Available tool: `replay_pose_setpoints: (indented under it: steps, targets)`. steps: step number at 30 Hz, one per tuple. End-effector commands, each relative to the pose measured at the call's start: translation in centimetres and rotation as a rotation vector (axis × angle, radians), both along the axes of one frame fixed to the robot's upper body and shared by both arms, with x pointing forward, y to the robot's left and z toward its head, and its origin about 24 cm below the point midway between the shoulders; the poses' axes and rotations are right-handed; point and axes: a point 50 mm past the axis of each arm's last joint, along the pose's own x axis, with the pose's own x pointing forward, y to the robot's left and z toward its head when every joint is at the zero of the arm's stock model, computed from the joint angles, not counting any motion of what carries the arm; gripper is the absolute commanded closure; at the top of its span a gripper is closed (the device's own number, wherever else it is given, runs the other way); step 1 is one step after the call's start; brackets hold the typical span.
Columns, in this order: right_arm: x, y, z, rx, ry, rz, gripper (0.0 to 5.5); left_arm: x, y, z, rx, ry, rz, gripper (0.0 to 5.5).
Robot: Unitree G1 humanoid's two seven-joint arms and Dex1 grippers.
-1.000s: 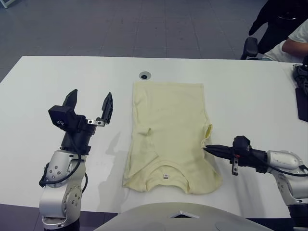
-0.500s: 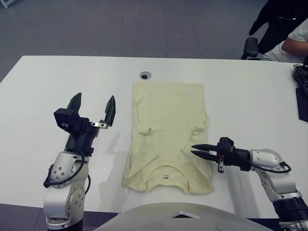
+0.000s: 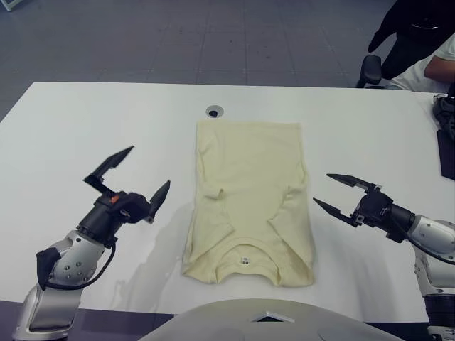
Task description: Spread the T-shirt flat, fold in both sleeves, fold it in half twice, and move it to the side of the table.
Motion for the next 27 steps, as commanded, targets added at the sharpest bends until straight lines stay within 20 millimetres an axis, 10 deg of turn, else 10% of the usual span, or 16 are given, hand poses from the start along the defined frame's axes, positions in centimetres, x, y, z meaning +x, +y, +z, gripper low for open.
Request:
replay_pose_setpoints:
  steps: [1,9,16,27]
  targets:
    - [-2.4,0.3,0.3,-0.381,-0.244,0.246,1.48,-3.5,-0.9,-2.8,0.318,0.155,-0.331,0.10]
    - [-3.6,-1.1,-1.4,-0.593,-0.315,0.455,0.13,-6.2,-0.9,-5.2,0.397,0.325,-0.493,0.10]
    - [-4.2,-0.7,-2.3,-0.594,-0.315,0.520,0.10,-6.1,-1.6,-5.8,0.386,0.348,-0.528,0.29]
    - [-5.6,1.2,-3.5,-0.485,-0.252,0.551,2.15,-5.4,-1.9,-6.2,0.389,0.334,-0.553,2.44]
